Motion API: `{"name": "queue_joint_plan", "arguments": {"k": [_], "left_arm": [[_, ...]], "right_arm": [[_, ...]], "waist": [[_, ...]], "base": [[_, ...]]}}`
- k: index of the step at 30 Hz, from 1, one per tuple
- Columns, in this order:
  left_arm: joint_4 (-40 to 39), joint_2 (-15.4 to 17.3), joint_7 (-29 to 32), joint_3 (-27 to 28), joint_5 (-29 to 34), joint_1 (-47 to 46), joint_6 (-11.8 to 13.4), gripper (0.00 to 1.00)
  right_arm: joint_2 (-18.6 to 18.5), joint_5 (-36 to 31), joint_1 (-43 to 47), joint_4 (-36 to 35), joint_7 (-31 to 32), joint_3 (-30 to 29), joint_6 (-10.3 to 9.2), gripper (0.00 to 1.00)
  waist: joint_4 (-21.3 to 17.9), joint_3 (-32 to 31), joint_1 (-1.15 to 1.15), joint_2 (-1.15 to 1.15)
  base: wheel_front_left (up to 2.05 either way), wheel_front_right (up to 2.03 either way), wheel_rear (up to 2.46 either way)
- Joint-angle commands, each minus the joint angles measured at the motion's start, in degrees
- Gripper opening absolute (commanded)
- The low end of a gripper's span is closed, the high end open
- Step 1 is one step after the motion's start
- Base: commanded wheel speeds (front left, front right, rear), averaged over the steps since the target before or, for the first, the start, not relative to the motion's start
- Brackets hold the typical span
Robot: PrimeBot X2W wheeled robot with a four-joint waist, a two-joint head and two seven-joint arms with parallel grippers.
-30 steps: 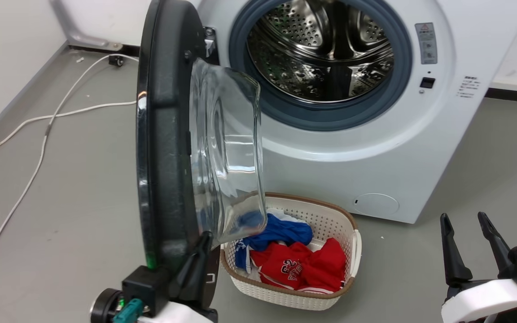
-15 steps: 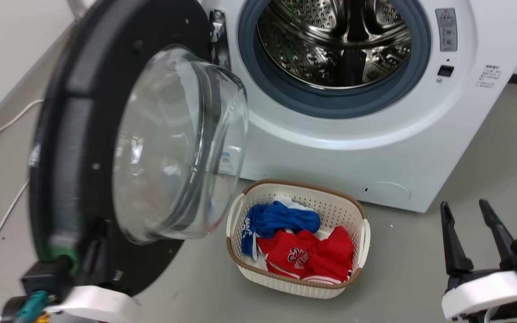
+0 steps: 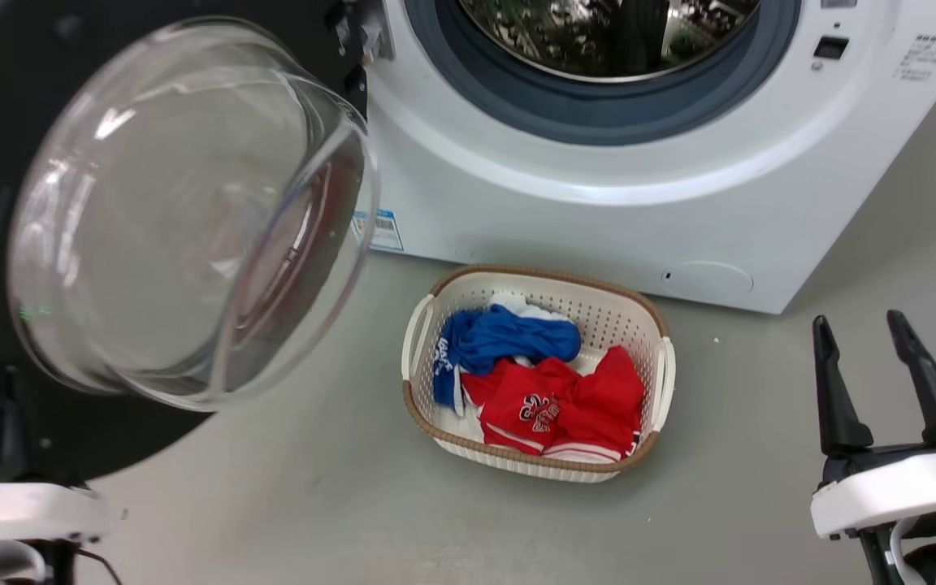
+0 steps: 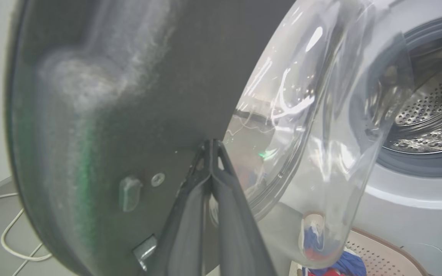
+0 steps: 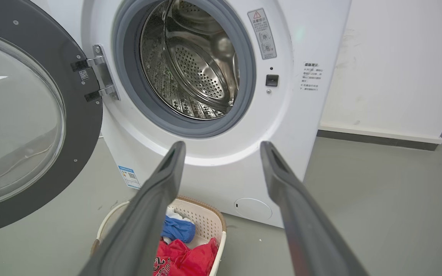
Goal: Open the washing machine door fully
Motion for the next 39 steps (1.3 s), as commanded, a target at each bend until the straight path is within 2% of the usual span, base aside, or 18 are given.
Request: {"name": "queue_joint_plan", "arguments": {"k": [1, 10, 16, 22, 30, 35, 39], "left_arm": [[1.49, 0.99, -0.40, 1.50, -0.60, -1.08, -0.11, 0.00], [9.84, 2.61, -1.41, 5.78, -1.51, -4.88, -3.54, 0.00], [11.24, 2.09, -1.58, 5.38, 0.19, -5.32, -4.23, 0.00], [7.93, 0.56, -1.64, 3.63, 4.12, -1.71, -2.52, 0.00], [-2.34, -1.46, 1.12, -0.91, 8.66, 6.22, 1.04, 0.00], [-7.99, -3.14, 3.71, -5.20, 10.83, 9.27, 2.16, 0.00], [-10.56, -4.20, 5.11, -8.99, 12.41, 9.45, 1.70, 0.00]], "right_arm": [[-0.39, -0.41, -0.83, -0.15, 0.02, -0.09, -0.01, 1.00], [-0.56, -0.11, -1.65, 0.72, -0.32, -0.35, -0.01, 1.00], [-0.38, 0.17, -1.39, 1.62, -0.43, -0.16, -0.01, 1.00], [0.04, 0.69, 0.54, 3.37, -0.79, 0.20, -0.01, 1.00], [0.47, 1.61, 3.49, 4.79, -0.97, 1.19, -0.01, 1.00], [0.59, 1.76, 4.53, 4.99, -0.61, 1.73, -0.01, 1.00], [0.61, 1.85, 4.65, 5.10, -0.43, 2.25, 0.00, 1.00]], "waist": [[-0.12, 0.91, -0.01, 0.00], [0.09, 1.53, -0.01, 0.00], [0.20, -0.05, -0.01, 0.00], [-0.14, -4.34, -0.01, 0.00], [-1.99, -9.36, -0.01, 0.00], [-4.13, -10.87, -0.01, 0.00], [-6.16, -11.42, -0.01, 0.00]], "base": [[0.00, 0.00, 0.00], [0.00, 0.00, 0.00], [0.00, 0.00, 0.00], [0.00, 0.00, 0.00], [0.00, 0.00, 0.00], [0.00, 0.00, 0.00], [0.00, 0.00, 0.00]]}}
